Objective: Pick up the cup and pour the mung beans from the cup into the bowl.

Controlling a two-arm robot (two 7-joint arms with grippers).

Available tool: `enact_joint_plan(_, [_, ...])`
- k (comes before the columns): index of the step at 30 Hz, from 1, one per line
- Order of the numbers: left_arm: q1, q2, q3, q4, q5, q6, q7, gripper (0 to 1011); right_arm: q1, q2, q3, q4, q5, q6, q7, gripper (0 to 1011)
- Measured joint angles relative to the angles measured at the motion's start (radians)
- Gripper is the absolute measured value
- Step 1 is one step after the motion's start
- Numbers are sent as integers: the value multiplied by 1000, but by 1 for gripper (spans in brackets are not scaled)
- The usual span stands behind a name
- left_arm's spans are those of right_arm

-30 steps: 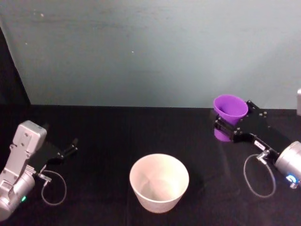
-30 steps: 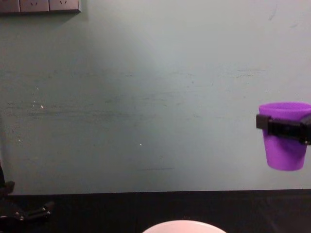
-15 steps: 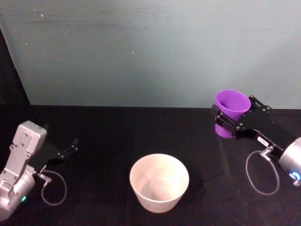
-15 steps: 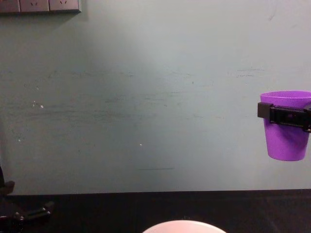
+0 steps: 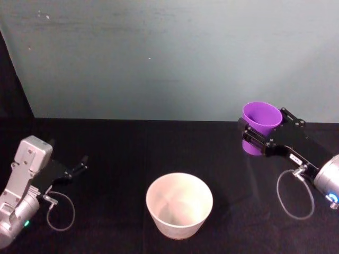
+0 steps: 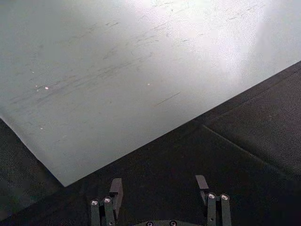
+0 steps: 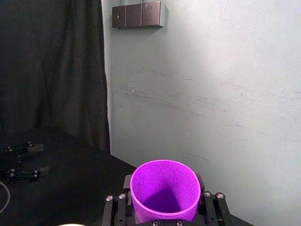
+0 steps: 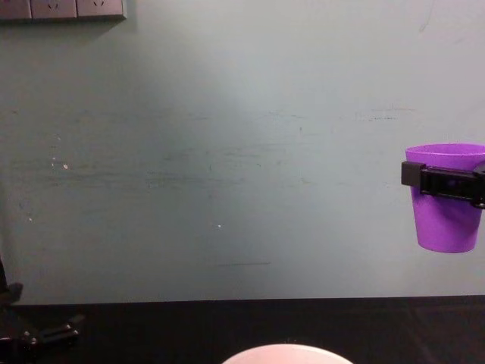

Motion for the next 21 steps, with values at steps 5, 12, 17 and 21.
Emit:
enact_joint_plan(5, [0, 0, 0, 0, 0, 0, 0, 1003, 0, 0, 0, 1, -1, 0, 0, 747])
enact_joint_plan(12, [0, 0, 0, 0, 0, 0, 0, 1003, 0, -1, 0, 1, -1, -1, 0, 747])
enact_joint_plan(17, [0, 0, 0, 0, 0, 0, 0, 1003, 1, -1, 0, 2, -1, -1, 1, 747])
enact_joint_plan(21, [0, 0, 0, 0, 0, 0, 0, 1003, 0, -1, 0, 2, -1, -1, 1, 747])
